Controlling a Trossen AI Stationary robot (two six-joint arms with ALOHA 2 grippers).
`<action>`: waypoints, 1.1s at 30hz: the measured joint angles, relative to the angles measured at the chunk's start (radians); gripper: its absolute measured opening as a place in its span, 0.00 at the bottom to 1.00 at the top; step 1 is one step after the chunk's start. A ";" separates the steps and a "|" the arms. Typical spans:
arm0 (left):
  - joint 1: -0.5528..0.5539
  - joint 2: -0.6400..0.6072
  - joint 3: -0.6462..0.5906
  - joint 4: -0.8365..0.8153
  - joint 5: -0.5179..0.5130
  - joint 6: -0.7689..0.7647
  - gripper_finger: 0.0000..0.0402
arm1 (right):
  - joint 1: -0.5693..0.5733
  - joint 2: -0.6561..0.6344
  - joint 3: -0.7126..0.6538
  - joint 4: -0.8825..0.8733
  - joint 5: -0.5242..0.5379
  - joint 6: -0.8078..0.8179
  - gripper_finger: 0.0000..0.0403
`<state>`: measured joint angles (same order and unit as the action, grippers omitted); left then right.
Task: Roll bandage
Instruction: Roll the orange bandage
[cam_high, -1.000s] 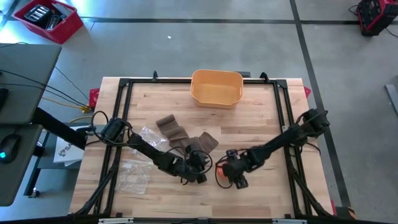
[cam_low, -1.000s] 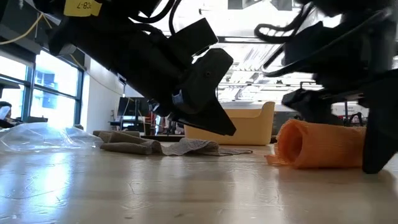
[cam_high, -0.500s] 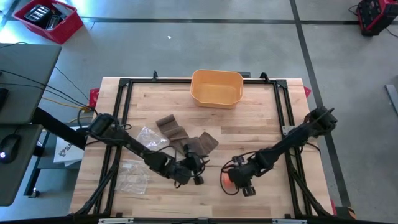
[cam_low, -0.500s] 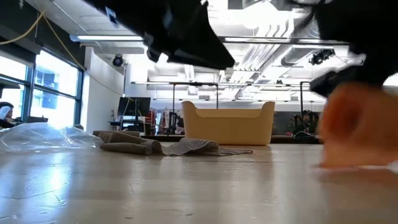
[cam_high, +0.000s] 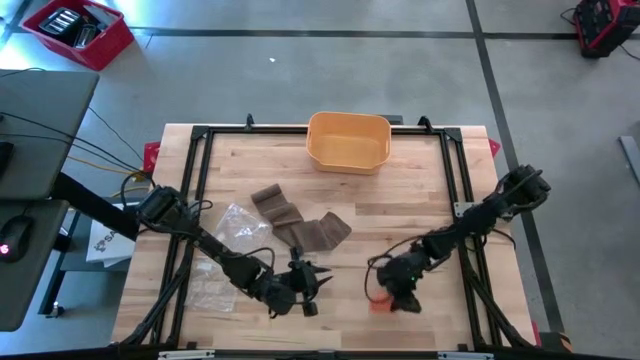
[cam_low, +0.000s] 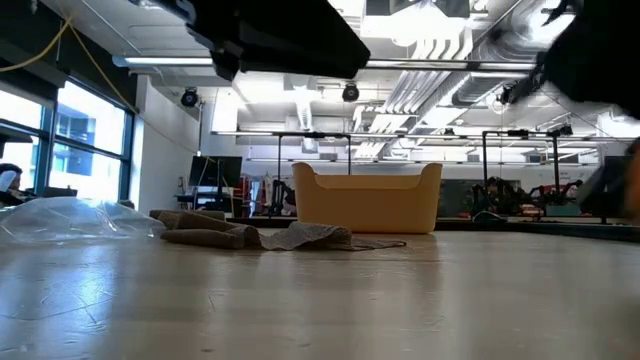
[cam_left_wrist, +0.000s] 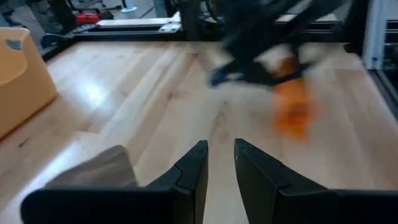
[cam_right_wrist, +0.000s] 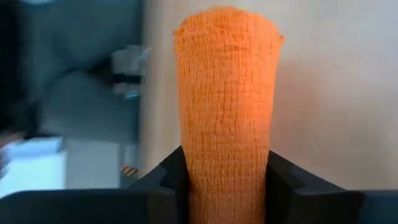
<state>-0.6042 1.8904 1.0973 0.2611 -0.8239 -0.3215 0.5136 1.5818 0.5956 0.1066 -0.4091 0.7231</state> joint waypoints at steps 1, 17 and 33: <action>-0.005 0.000 0.000 -0.006 -0.003 -0.010 0.18 | -0.019 0.000 -0.014 -0.011 0.027 0.001 0.29; 0.007 0.000 0.000 -0.014 -0.099 -0.062 0.18 | -0.136 -0.003 -0.016 -0.129 0.279 -0.317 0.33; 0.061 0.000 0.000 0.030 -0.029 -0.063 0.18 | -0.150 0.003 0.145 -0.449 0.290 -0.348 0.44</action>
<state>-0.5430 1.8904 1.0971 0.2913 -0.8533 -0.3841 0.3634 1.5852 0.7402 -0.3423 -0.1188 0.3748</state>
